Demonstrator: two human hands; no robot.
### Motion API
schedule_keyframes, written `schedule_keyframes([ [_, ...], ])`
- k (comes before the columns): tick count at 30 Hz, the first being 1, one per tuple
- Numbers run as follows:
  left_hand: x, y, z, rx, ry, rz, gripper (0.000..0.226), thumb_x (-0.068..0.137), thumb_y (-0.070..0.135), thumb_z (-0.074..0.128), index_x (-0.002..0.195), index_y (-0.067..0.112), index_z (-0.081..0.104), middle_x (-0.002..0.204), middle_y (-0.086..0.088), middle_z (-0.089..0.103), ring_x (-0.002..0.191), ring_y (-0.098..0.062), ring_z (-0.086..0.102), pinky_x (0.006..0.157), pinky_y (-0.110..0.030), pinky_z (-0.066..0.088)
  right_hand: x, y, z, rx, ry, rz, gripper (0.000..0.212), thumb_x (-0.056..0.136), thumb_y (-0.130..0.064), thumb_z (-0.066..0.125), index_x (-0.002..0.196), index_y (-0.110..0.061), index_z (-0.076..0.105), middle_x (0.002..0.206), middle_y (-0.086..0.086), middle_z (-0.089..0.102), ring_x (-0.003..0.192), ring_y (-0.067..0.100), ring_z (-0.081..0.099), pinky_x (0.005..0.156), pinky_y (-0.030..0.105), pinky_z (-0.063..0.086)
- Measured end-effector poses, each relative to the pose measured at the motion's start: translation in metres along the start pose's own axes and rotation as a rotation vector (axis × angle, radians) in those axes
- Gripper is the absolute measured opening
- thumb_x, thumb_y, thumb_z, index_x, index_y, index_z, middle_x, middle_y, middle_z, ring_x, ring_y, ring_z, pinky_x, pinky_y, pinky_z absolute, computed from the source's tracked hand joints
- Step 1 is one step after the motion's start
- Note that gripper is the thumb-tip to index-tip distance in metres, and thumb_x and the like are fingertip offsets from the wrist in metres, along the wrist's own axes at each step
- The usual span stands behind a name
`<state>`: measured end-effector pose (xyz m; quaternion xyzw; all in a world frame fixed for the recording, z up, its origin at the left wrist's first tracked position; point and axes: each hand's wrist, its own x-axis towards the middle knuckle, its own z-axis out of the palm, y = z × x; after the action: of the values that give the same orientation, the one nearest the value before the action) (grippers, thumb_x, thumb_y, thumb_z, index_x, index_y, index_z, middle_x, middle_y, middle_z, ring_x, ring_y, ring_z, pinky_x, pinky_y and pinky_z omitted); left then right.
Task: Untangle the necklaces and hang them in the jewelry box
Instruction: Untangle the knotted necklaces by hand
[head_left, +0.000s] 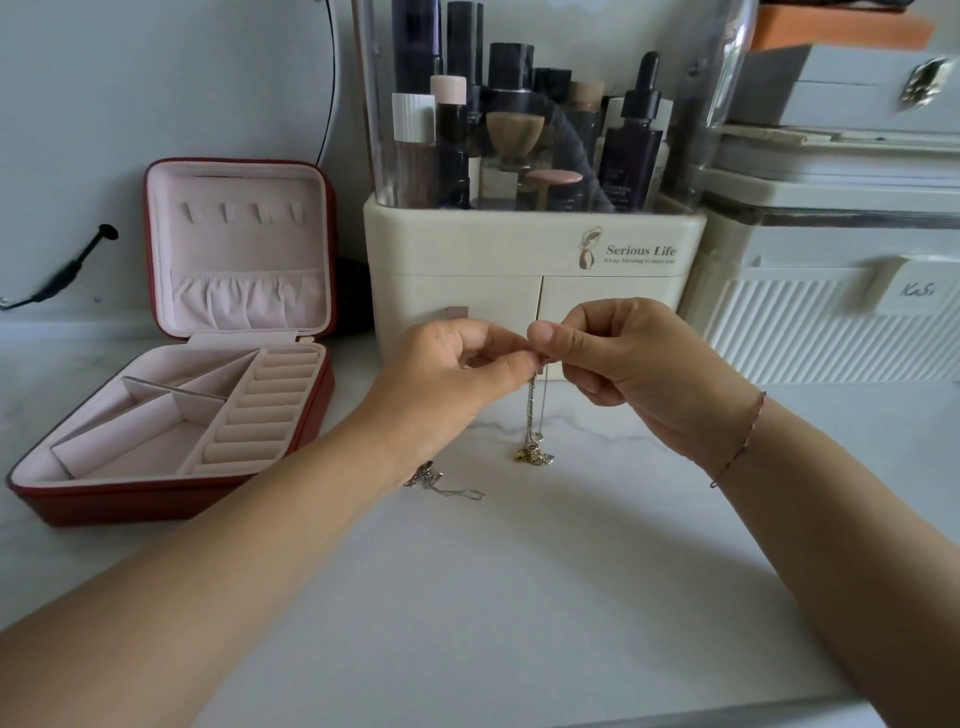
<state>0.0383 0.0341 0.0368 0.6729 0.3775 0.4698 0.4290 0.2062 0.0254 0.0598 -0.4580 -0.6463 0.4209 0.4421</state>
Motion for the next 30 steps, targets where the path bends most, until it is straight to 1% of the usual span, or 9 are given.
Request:
schedule_keyframes([
  [5, 0.002, 0.0, 0.001, -0.021, 0.011, -0.022, 0.012, 0.089, 0.008, 0.058, 0.085, 0.01, 0.069, 0.065, 0.011, 0.068, 0.068, 0.002, 0.061, 0.071, -0.011, 0.047, 0.0, 0.0, 0.002, -0.016, -0.031, 0.028, 0.034, 0.072, -0.039, 0.069, 0.064, -0.008, 0.056, 0.045, -0.003, 0.039, 0.042, 0.01, 0.028, 0.043, 0.018, 0.023],
  [11, 0.003, -0.001, -0.001, -0.231, -0.023, -0.143, 0.016, 0.071, 0.024, 0.055, 0.068, 0.019, 0.069, 0.07, 0.002, 0.067, 0.074, -0.009, 0.062, 0.075, -0.025, 0.05, 0.0, -0.001, 0.001, -0.051, -0.061, 0.041, 0.037, 0.07, -0.039, 0.07, 0.072, -0.004, 0.059, 0.047, -0.004, 0.04, 0.045, 0.01, 0.029, 0.047, 0.019, 0.024],
  [14, 0.003, 0.001, 0.0, -0.368, -0.078, -0.212, 0.011, 0.07, 0.013, 0.052, 0.064, 0.016, 0.06, 0.069, 0.001, 0.064, 0.07, -0.011, 0.061, 0.072, -0.026, 0.047, -0.001, -0.002, -0.001, -0.031, -0.053, 0.046, 0.027, 0.068, -0.031, 0.072, 0.069, -0.008, 0.06, 0.052, -0.002, 0.047, 0.048, 0.01, 0.035, 0.049, 0.019, 0.03],
  [16, 0.004, 0.001, -0.003, -0.415, -0.088, -0.23, 0.022, 0.079, 0.002, 0.046, 0.063, 0.016, 0.051, 0.07, 0.0, 0.06, 0.072, -0.015, 0.058, 0.07, -0.026, 0.046, 0.0, -0.002, -0.005, 0.063, -0.052, 0.059, 0.021, 0.07, -0.027, 0.07, 0.07, -0.01, 0.059, 0.058, -0.002, 0.055, 0.053, 0.01, 0.043, 0.055, 0.019, 0.037],
  [18, 0.004, 0.001, -0.007, -0.429, -0.106, -0.238, 0.03, 0.085, -0.003, 0.037, 0.064, 0.016, 0.047, 0.072, 0.0, 0.06, 0.072, -0.015, 0.057, 0.07, -0.025, 0.048, 0.001, -0.002, -0.01, 0.219, -0.069, 0.075, 0.017, 0.073, -0.025, 0.067, 0.072, -0.011, 0.058, 0.068, 0.001, 0.06, 0.059, 0.009, 0.052, 0.058, 0.019, 0.042],
  [21, 0.004, 0.0, -0.007, -0.394, -0.14, -0.215, 0.019, 0.083, 0.002, 0.045, 0.073, 0.015, 0.055, 0.074, 0.001, 0.064, 0.074, -0.014, 0.06, 0.072, -0.026, 0.048, 0.001, -0.002, -0.012, 0.303, -0.077, 0.083, 0.016, 0.074, -0.026, 0.066, 0.072, -0.012, 0.058, 0.073, 0.003, 0.062, 0.061, 0.008, 0.056, 0.056, 0.016, 0.044],
  [23, 0.004, -0.004, -0.004, -0.305, -0.141, -0.194, 0.01, 0.082, 0.011, 0.053, 0.085, 0.016, 0.062, 0.079, 0.003, 0.068, 0.08, -0.011, 0.062, 0.074, -0.024, 0.047, 0.001, -0.001, -0.011, 0.272, -0.077, 0.087, 0.018, 0.073, -0.027, 0.067, 0.073, -0.011, 0.058, 0.07, 0.002, 0.06, 0.06, 0.008, 0.053, 0.055, 0.015, 0.043],
  [26, 0.003, -0.007, -0.001, -0.185, -0.157, -0.166, 0.028, 0.074, 0.031, 0.063, 0.1, 0.021, 0.067, 0.098, 0.007, 0.071, 0.093, -0.004, 0.062, 0.079, -0.023, 0.044, 0.001, -0.001, -0.01, 0.188, -0.074, 0.089, 0.019, 0.072, -0.027, 0.069, 0.074, -0.009, 0.062, 0.062, -0.003, 0.056, 0.057, 0.007, 0.045, 0.054, 0.014, 0.041],
  [30, 0.001, -0.007, 0.0, -0.165, -0.167, -0.154, 0.031, 0.072, 0.035, 0.07, 0.099, 0.021, 0.069, 0.095, 0.011, 0.071, 0.093, 0.001, 0.062, 0.084, -0.024, 0.042, 0.001, -0.001, -0.006, 0.113, -0.096, 0.071, 0.03, 0.072, -0.026, 0.068, 0.084, 0.001, 0.065, 0.053, -0.005, 0.048, 0.053, 0.008, 0.032, 0.05, 0.015, 0.031],
])
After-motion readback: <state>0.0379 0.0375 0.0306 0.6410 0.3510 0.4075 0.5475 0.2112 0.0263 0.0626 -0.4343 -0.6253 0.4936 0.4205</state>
